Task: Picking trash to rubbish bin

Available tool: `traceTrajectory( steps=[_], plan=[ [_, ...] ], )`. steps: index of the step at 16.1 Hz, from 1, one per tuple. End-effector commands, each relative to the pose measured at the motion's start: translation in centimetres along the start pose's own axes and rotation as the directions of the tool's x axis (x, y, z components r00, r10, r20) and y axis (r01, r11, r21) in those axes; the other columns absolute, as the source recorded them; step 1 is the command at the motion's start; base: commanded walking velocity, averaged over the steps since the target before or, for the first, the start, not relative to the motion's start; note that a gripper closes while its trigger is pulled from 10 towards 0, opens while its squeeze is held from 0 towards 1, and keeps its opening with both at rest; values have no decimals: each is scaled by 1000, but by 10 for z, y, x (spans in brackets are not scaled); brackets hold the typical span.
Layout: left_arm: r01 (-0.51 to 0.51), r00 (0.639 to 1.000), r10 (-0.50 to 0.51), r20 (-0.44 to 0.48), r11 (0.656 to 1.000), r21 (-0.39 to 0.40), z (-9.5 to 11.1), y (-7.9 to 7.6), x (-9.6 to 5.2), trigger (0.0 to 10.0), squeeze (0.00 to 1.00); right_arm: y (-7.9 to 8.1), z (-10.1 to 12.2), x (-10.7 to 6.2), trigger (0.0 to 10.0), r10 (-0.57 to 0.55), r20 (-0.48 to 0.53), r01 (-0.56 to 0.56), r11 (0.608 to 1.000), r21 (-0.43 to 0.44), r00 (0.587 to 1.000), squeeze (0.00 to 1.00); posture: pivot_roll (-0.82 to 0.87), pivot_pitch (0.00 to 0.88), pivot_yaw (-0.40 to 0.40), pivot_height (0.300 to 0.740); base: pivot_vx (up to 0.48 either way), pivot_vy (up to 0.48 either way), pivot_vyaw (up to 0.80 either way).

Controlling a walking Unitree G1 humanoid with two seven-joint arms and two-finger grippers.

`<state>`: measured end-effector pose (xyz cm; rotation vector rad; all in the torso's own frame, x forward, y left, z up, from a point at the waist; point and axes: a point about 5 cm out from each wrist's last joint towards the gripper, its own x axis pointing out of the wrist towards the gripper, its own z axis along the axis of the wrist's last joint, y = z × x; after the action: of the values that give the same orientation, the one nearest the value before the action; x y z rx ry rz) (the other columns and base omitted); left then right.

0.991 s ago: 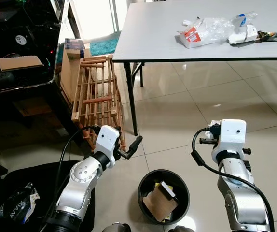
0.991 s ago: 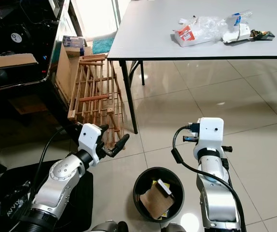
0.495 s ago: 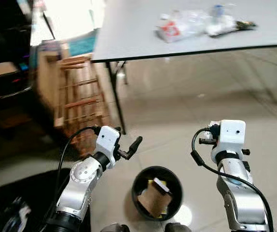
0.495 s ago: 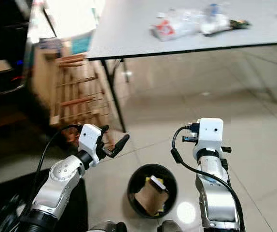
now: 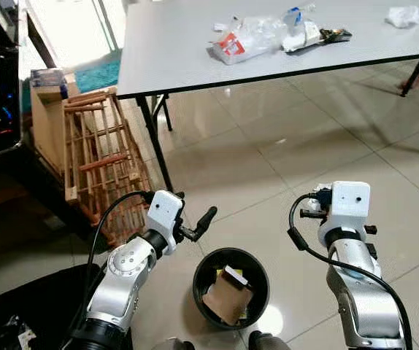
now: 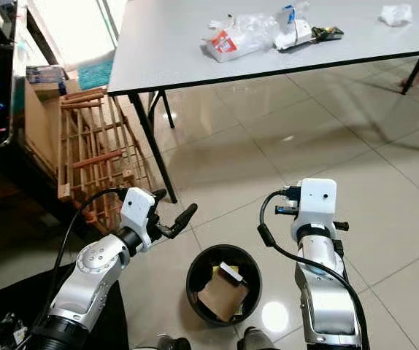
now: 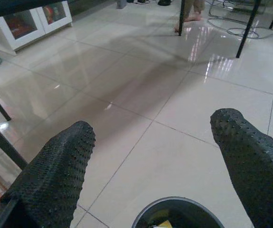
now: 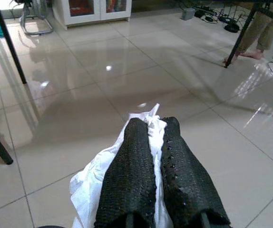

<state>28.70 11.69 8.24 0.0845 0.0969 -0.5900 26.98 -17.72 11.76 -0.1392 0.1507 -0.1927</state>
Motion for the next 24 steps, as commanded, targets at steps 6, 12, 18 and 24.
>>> traceTrajectory(
  steps=[6, 12, 18, 24],
  plan=[
    [54, 997, -53, -54, 999, 9, -11, -5, -6, 10000, 0, 6, -1, 1, 10000, 18, -6, -18, 1000, -3, 1000, 0, -59, 133, 93, 740, 0, 0, 0],
    [107, 989, -102, -107, 993, 42, -25, -7, -18, 10000, 0, 16, -5, -1, 10000, 40, -16, -40, 999, 2, 999, 0, -52, 162, 94, 740, 0, 0, 0],
    [120, 982, -111, -155, 991, 53, -33, -5, -37, 10000, 0, 29, -19, -12, 10000, 68, -62, -68, 998, -3, 996, 0, -45, 242, 105, 740, 0, 0, 0],
    [156, 974, -146, -172, 987, 49, -32, -10, -39, 10000, 0, 27, -42, -22, 10000, 31, -175, -30, 1000, 9, 984, 0, -50, 264, 120, 740, 0, 0, 0]
  ],
)
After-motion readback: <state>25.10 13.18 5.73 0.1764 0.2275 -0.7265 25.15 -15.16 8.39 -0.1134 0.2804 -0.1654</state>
